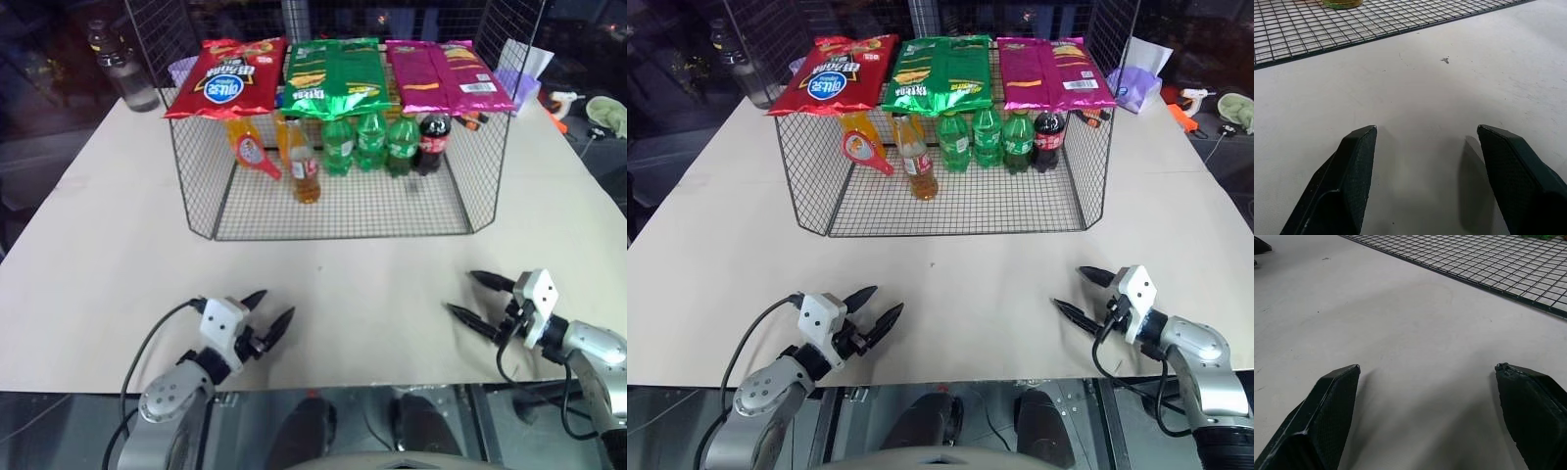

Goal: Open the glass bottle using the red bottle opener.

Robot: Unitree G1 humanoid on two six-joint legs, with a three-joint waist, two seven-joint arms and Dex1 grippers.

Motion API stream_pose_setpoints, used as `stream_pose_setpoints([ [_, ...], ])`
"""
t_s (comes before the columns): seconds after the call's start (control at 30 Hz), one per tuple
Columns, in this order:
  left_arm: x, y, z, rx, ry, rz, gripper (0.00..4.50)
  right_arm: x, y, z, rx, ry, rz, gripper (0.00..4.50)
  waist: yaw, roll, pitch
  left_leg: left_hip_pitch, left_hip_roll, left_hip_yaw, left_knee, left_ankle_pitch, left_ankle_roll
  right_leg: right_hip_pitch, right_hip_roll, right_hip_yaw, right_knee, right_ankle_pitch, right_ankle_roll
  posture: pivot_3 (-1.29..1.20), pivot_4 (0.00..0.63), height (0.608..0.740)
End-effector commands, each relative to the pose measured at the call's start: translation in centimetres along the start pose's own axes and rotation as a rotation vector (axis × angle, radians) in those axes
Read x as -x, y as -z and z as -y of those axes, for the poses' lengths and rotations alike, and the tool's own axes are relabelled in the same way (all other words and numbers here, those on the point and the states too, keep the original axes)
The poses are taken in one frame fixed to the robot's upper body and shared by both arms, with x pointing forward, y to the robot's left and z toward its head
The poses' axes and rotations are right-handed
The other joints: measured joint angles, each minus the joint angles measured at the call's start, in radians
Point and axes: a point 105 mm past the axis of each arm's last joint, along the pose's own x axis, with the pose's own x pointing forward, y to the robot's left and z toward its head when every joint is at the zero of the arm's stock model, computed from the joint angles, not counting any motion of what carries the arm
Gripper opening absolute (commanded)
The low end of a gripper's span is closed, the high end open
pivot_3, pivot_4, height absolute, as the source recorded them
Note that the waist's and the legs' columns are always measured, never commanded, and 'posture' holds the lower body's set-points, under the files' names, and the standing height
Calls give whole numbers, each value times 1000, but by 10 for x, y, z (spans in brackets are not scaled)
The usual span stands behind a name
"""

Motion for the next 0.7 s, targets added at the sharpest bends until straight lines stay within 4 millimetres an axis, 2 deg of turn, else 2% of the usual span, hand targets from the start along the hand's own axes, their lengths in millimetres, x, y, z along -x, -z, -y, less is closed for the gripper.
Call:
stream_pose_setpoints([
  [0.03, 2, -10, -3, -29, -7, 29, 3404, 1, -10, -3, 34, -13, 33, 4465, 0, 0, 0, 0, 0, 0, 0, 0, 0, 0, 0, 0, 0, 0, 0, 0, 150, 740],
  [0.3, 0, -17, -5, -42, -4, 67, 3404, 0, -10, -2, 52, -4, 34, 4465, 1, -2, 1, 0, 0, 0, -1, 0, 0, 0, 0, 0, -1, 0, 0, 0, 150, 740],
  [0.7, -2, -18, -2, -20, 24, 77, 3404, -4, -14, -3, 62, 1, 50, 4465, 1, -4, 3, 0, 0, 0, -1, 0, 0, 0, 0, 0, -2, 0, 0, 0, 150, 740],
])
